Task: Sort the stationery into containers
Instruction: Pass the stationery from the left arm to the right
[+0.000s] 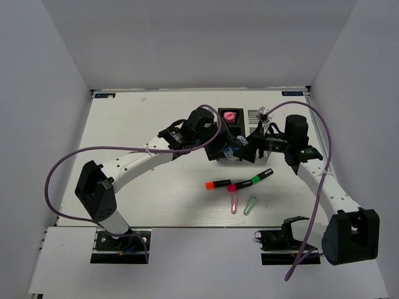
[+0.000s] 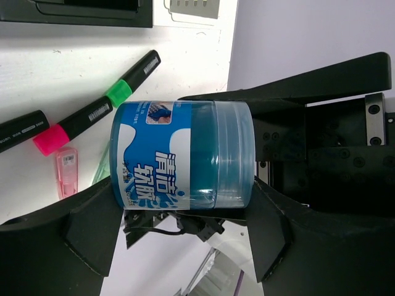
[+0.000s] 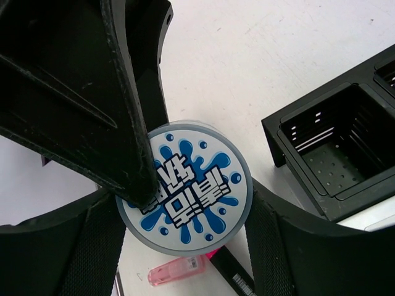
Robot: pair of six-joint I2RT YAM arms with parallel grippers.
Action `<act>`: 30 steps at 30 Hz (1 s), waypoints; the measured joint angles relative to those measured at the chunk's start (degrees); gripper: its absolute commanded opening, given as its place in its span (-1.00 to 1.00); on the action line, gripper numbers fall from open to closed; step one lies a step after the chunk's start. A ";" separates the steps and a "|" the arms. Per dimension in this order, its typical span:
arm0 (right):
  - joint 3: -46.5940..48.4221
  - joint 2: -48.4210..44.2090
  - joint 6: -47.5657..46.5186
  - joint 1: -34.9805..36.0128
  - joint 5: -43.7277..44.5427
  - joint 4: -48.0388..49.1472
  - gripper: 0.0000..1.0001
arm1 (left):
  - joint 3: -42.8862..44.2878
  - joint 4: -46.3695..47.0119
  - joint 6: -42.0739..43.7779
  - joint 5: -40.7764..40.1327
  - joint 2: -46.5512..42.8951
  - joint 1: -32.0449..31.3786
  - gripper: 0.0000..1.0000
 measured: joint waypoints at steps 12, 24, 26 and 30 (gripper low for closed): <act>-0.17 0.46 1.88 -0.04 -0.48 2.10 -1.00 | 0.00 0.24 -0.44 -0.07 -0.02 0.28 0.24; 3.76 2.67 1.57 0.09 1.42 -3.21 -1.00 | 0.00 -0.87 1.92 -0.48 -0.37 1.46 1.00; 5.05 3.43 0.96 0.28 1.90 -4.28 -1.00 | 0.22 -1.05 2.43 -0.68 -0.50 1.95 1.00; 6.93 4.46 -0.39 0.61 3.43 -6.21 -1.00 | 3.19 -5.33 4.74 -2.80 -0.70 2.95 1.00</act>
